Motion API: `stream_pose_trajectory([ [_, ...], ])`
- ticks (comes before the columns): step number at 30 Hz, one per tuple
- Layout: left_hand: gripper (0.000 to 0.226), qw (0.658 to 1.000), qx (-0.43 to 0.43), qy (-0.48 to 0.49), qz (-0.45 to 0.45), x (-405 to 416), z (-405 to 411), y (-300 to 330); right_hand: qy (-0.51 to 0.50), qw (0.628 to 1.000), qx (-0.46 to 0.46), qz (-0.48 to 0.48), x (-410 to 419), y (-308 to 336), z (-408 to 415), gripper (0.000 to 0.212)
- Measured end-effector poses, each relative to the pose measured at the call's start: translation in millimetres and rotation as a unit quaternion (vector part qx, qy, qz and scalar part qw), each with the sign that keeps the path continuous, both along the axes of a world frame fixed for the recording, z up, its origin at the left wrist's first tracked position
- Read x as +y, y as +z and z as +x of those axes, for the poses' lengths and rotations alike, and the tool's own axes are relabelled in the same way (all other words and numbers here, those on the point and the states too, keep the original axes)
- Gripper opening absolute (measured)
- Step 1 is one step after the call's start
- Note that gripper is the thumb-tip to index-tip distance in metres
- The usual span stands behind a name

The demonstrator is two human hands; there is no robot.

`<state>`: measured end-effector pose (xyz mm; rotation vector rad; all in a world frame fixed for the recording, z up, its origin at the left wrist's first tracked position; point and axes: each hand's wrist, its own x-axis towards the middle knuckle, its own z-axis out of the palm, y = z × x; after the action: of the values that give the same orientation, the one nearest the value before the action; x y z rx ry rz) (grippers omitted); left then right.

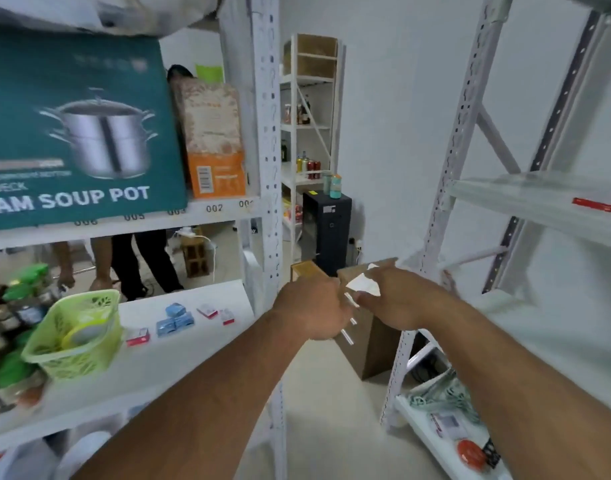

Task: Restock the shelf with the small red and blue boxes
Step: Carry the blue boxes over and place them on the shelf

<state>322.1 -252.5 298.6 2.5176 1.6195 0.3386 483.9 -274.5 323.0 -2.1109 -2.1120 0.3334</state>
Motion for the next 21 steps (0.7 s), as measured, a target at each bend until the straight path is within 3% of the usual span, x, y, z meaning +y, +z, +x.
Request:
stream_pose_trajectory([
  [3, 0.046, 0.999, 0.021, 0.038, -0.029, -22, -45, -28, 0.027, 0.999, 0.011, -0.027, -3, -21, -40, 0.037],
  [11, 0.058, 0.98, 0.033, 0.163, -0.109, -58, -141, -85, 0.149, 0.987, -0.024, -0.06, 0, -78, -133, 0.067],
  [21, 0.057, 0.954, 0.069, 0.254, -0.146, -49, -183, -110, 0.22, 0.972, 0.01, -0.078, 32, -108, -167, 0.065],
])
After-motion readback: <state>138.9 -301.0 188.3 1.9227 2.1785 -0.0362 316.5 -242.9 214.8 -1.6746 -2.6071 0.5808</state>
